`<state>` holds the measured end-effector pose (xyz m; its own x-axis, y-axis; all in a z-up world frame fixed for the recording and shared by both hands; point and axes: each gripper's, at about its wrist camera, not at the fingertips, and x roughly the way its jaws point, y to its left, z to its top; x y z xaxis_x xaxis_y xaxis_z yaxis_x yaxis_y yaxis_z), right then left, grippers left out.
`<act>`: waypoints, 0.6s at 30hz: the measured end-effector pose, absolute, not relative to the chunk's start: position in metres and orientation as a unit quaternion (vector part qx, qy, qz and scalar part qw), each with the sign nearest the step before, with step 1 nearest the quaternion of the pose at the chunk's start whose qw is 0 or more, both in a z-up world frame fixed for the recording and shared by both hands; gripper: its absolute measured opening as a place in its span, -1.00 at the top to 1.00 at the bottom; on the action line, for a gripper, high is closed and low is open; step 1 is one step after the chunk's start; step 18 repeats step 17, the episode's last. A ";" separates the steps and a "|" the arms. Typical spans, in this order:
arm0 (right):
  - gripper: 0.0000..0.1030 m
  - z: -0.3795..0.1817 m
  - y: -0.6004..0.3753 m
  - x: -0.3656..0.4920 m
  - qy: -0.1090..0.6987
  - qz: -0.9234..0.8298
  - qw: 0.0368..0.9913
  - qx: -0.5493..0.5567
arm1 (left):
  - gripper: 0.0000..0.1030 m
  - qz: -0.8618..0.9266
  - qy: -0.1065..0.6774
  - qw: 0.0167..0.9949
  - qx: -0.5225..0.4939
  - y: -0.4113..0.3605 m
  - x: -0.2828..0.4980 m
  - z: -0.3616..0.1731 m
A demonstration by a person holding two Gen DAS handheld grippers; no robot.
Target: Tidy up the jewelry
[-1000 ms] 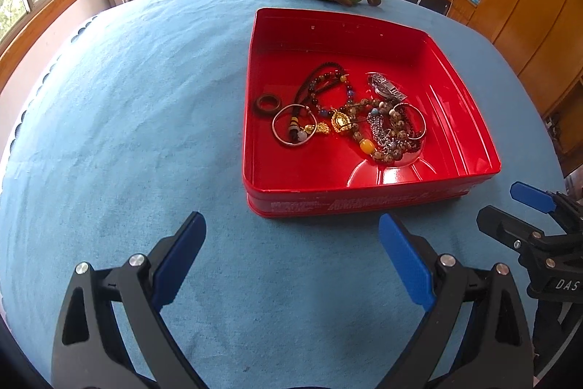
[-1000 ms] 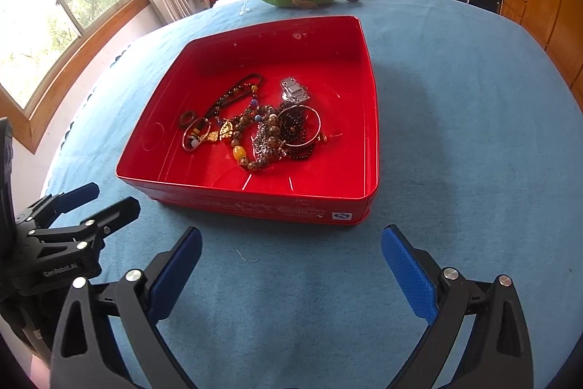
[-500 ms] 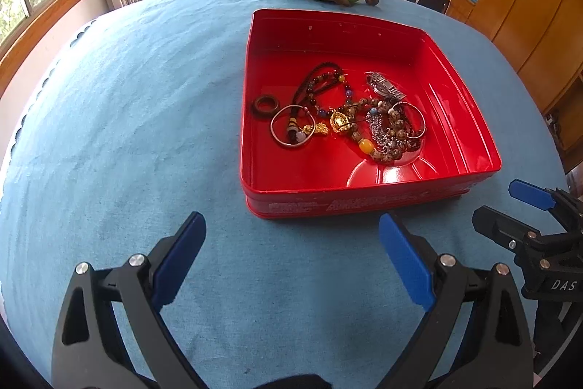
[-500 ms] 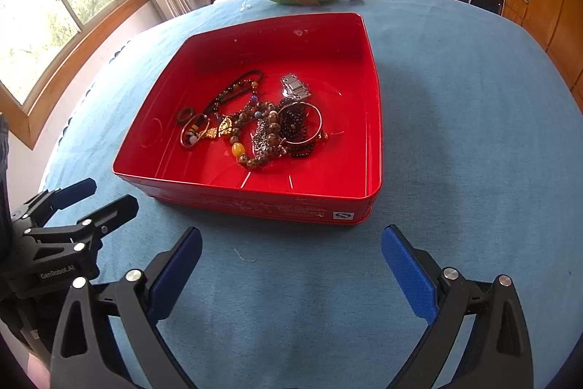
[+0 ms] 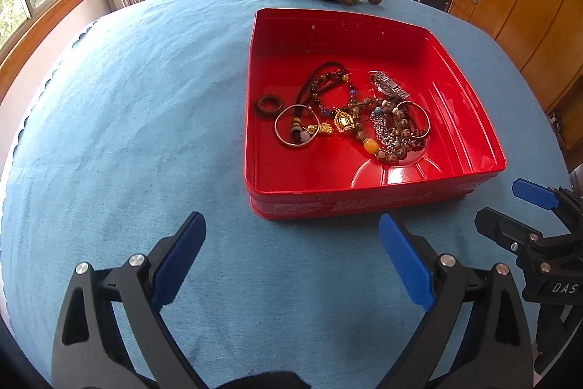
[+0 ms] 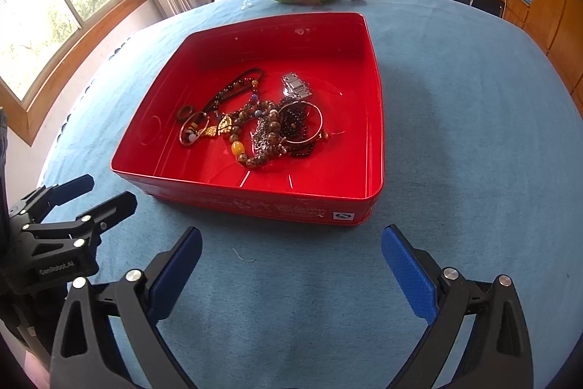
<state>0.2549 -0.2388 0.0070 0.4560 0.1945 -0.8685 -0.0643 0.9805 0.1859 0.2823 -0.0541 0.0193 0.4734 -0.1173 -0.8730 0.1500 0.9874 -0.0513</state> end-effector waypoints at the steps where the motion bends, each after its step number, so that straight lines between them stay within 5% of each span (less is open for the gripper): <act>1: -0.92 0.007 -0.239 0.255 0.516 0.076 0.851 0.063 | -0.85 -0.077 0.507 0.858 0.017 -0.054 0.283 0.019; 18: -0.92 0.007 -0.239 0.256 0.515 0.075 0.852 0.061 | -0.85 -0.077 0.509 0.857 0.016 -0.053 0.283 0.019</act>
